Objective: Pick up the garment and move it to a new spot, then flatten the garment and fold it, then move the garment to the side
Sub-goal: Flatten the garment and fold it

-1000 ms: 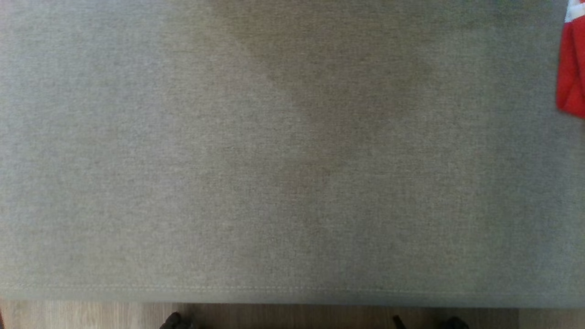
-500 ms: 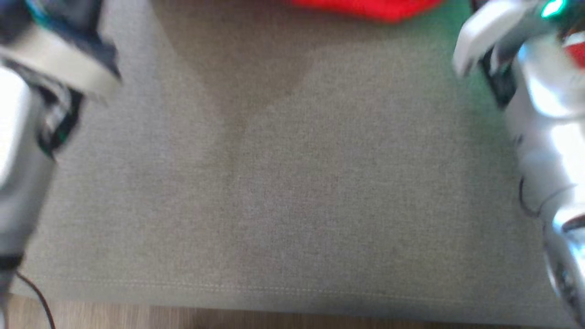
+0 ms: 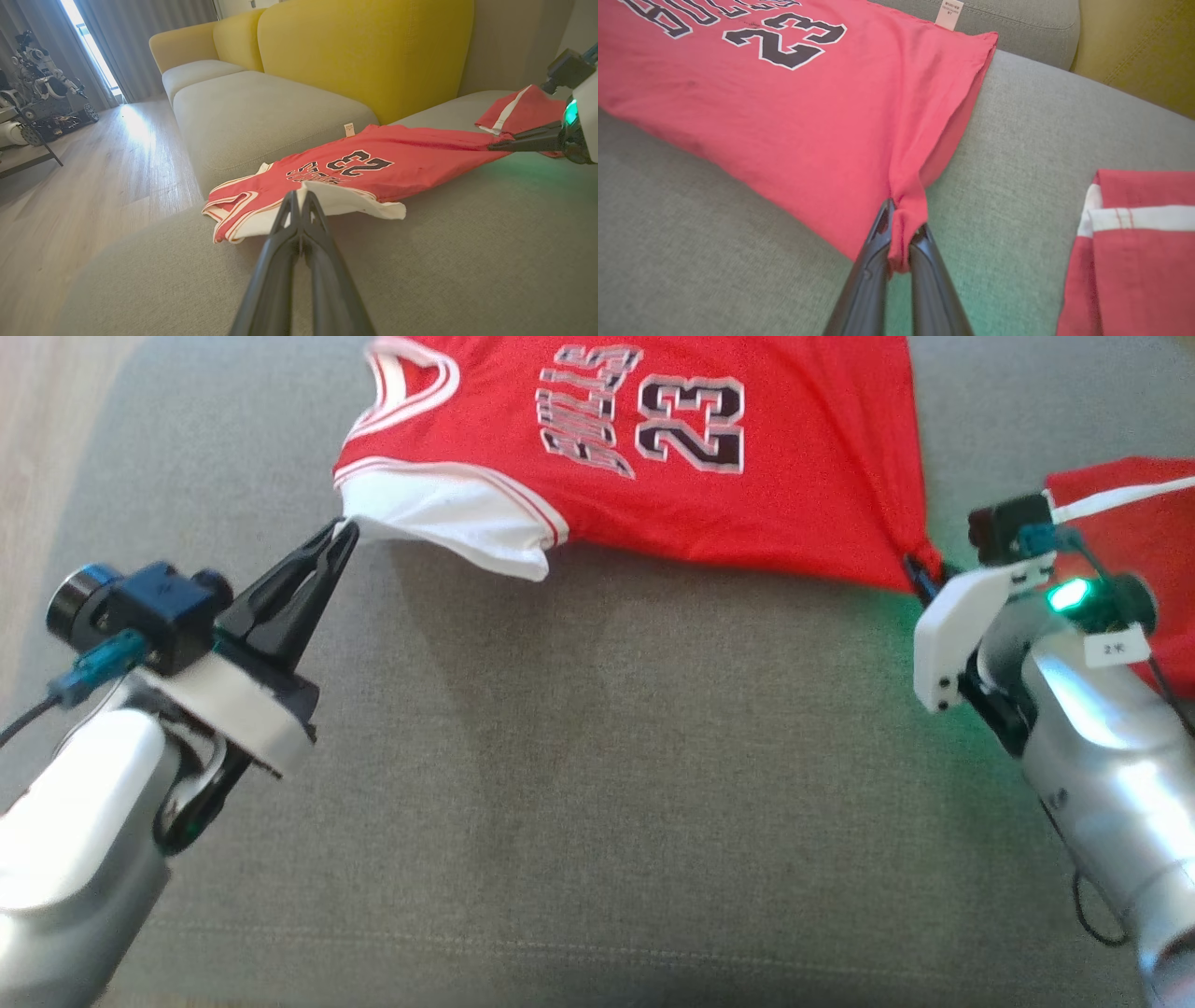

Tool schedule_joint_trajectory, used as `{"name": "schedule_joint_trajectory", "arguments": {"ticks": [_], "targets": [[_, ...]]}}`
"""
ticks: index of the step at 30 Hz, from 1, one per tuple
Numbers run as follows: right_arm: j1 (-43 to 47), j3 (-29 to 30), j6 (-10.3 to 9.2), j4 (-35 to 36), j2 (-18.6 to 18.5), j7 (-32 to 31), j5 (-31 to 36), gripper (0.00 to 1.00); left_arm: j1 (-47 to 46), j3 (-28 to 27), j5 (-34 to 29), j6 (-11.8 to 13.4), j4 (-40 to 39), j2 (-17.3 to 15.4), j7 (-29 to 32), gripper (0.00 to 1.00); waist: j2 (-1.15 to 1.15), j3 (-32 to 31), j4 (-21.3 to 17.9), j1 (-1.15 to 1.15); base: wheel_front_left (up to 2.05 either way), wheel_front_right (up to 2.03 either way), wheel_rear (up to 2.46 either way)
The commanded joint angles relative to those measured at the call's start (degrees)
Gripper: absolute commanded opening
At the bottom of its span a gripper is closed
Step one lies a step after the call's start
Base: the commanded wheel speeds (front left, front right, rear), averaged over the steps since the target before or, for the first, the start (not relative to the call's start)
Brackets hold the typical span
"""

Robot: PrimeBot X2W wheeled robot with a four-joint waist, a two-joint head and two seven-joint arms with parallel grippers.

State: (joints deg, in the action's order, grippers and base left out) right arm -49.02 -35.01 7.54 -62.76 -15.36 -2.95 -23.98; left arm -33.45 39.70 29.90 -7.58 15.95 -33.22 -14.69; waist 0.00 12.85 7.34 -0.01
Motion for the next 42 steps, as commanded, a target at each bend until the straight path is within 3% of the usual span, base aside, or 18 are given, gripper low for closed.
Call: {"name": "schedule_joint_trajectory", "arguments": {"ticks": [1, 9, 25, 36, 42], "targets": [[1.3, -2.1, -0.05, 3.2, -1.4, -1.3, -2.6, 0.00, -0.9, -4.0, 0.4, 0.1, -2.4, -3.4, -0.3, 0.00, 0.00, -1.3, -0.3, 0.01, 0.00, 0.00, 0.00], [5.4, -10.2, -0.05, 13.3, -9.8, -6.1, -12.8, 0.00, 5.8, -3.2, 2.6, 0.1, -6.8, -5.9, -0.3, 0.00, 0.00, -3.6, -0.8, 0.01, 0.00, 0.00, 0.00], [12.7, -21.1, -0.05, 23.4, -19.8, -15.5, -24.6, 0.00, 10.9, 5.8, 12.9, 0.1, -12.8, -15.0, -0.3, 0.00, 0.00, -8.3, -0.2, 0.01, 0.00, 0.00, 0.00], [16.5, -23.3, -0.05, 31.6, -25.0, -25.1, -35.1, 0.00, 10.9, 13.3, 20.9, 0.1, -16.0, -19.0, -0.3, 0.00, 0.00, -10.2, -0.7, 0.01, 0.00, 0.00, 0.00], [17.6, -23.3, -0.05, 33.8, -27.3, -29.5, -37.0, 0.00, 10.6, 16.1, 23.1, 0.1, -16.8, -20.1, -0.3, 0.00, 0.00, -10.8, -0.9, 0.01, 0.00, 0.00, 0.00]]}}
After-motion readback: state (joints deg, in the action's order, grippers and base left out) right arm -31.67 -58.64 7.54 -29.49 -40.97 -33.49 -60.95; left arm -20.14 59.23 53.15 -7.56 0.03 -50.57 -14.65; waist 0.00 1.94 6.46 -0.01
